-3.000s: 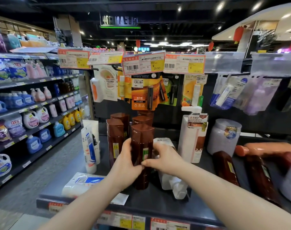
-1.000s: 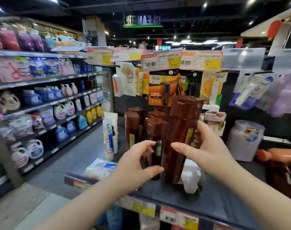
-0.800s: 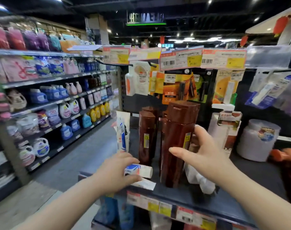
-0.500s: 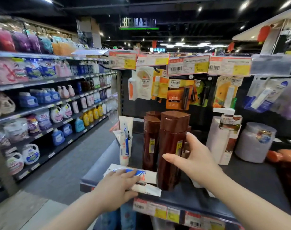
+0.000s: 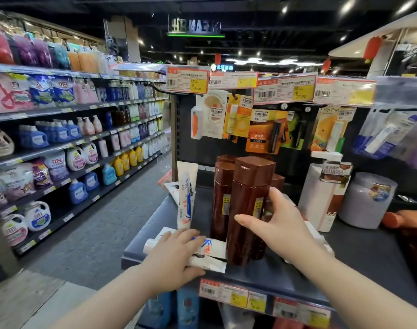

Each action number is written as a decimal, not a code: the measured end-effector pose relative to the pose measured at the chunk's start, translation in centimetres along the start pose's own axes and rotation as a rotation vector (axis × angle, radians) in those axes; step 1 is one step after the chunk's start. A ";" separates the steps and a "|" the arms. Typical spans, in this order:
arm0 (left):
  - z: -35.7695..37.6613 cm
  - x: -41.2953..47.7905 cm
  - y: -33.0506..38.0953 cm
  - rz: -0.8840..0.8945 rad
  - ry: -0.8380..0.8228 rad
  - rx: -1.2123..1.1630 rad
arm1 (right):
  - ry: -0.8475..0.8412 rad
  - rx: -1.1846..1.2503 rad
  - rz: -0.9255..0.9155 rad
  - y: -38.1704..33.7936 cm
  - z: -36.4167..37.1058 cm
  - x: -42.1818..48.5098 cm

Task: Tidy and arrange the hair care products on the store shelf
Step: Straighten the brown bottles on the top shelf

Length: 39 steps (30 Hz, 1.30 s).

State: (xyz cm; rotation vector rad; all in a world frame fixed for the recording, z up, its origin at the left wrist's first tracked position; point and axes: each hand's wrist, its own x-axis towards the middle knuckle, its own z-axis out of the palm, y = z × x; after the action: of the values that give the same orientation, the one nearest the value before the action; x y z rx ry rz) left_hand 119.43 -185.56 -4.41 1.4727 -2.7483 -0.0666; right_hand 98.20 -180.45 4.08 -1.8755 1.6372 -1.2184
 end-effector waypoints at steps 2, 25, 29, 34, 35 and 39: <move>0.0 1.0 1.0 0.036 -0.005 -0.030 | 0.002 -0.002 -0.006 0.0 0.0 0.1; -0.3 -1.6 -4.5 -0.008 -0.124 -0.064 | -0.101 -0.044 0.164 1.5 4.8 1.2; 0.2 -1.9 -4.8 -0.010 -0.100 -0.115 | -0.127 -0.046 0.177 1.8 4.6 1.3; 0.8 -1.7 -5.3 -0.006 -0.081 -0.096 | -0.176 -0.070 0.195 2.3 4.8 0.6; 0.8 -1.7 -5.2 -0.004 -0.065 -0.091 | -0.168 -0.071 0.196 2.3 4.9 0.6; 0.7 -1.7 -4.8 -0.003 -0.035 -0.081 | -0.157 -0.073 0.198 2.1 4.9 0.5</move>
State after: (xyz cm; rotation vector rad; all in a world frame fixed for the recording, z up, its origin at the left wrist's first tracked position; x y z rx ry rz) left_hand 124.29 -186.81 -5.38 1.4696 -2.7348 -0.2037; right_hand 100.72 -182.73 -0.04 -1.7537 1.7526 -0.9189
